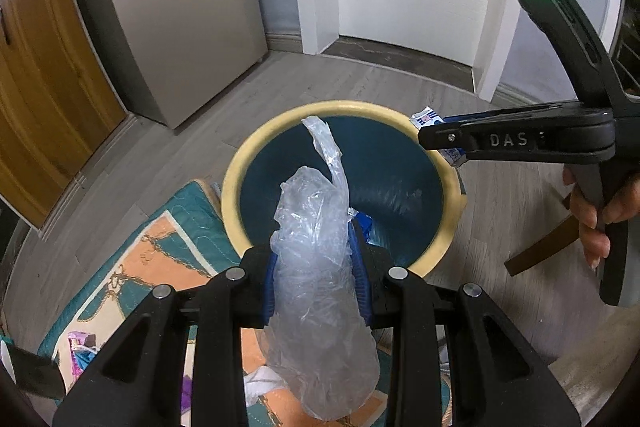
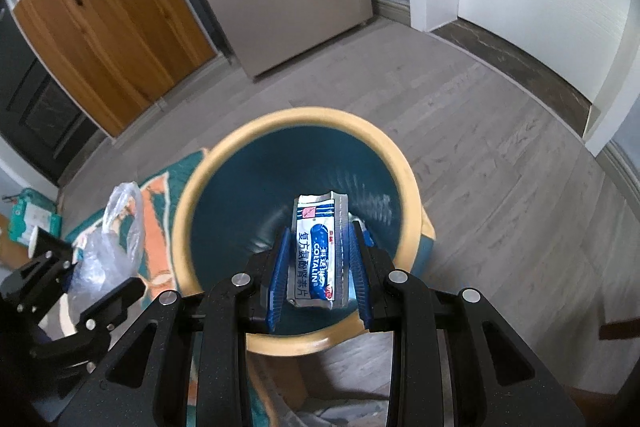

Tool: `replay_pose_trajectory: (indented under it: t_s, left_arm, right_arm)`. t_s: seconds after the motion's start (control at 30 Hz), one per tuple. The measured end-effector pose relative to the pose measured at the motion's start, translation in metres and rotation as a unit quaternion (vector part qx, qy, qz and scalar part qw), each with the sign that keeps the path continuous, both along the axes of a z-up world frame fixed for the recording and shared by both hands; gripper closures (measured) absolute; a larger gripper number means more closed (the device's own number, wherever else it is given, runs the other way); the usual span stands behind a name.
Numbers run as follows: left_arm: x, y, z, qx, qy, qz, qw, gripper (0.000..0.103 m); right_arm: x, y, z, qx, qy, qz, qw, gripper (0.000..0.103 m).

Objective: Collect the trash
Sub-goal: 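Lift the box with right gripper while left gripper lifts the plastic bag over the bin, then open both grippers above the bin to drop the bag and box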

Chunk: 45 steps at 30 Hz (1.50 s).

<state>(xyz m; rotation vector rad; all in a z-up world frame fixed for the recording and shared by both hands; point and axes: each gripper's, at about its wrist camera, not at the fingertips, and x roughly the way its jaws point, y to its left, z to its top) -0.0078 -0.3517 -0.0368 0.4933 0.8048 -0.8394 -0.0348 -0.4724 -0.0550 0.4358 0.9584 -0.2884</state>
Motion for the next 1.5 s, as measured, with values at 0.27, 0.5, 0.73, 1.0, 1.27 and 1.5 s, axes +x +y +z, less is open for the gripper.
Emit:
replay_pose_trajectory:
  t_s: [0.27, 0.5, 0.73, 1.0, 1.27, 1.5]
  left_arm:
    - [0.002, -0.018, -0.017, 0.012, 0.005, -0.007, 0.9999, 0.072]
    - [-0.002, -0.028, -0.022, 0.009, -0.007, -0.018, 0.9998, 0.072]
    - [0.001, -0.026, -0.022, 0.014, -0.007, -0.012, 0.9998, 0.058]
    - [0.012, -0.012, -0.018, 0.012, -0.017, 0.029, 0.9994, 0.031]
    - [0.015, -0.002, -0.015, 0.016, -0.021, 0.039, 0.9989, 0.020]
    - [0.015, 0.028, 0.002, 0.003, -0.032, 0.061, 0.9976, 0.008]
  right_arm:
    - [0.002, 0.000, -0.011, 0.001, 0.015, -0.006, 1.000, 0.072]
    - [0.004, 0.002, -0.011, -0.022, 0.000, -0.011, 1.000, 0.072]
    - [0.008, 0.003, -0.011, -0.001, -0.024, -0.006, 1.000, 0.070]
    - [0.006, 0.000, -0.005, 0.015, -0.052, -0.015, 0.998, 0.061]
    - [0.007, 0.003, 0.001, 0.013, -0.058, -0.015, 0.998, 0.044]
    - [-0.001, 0.018, 0.026, -0.029, -0.088, -0.013, 0.996, 0.007]
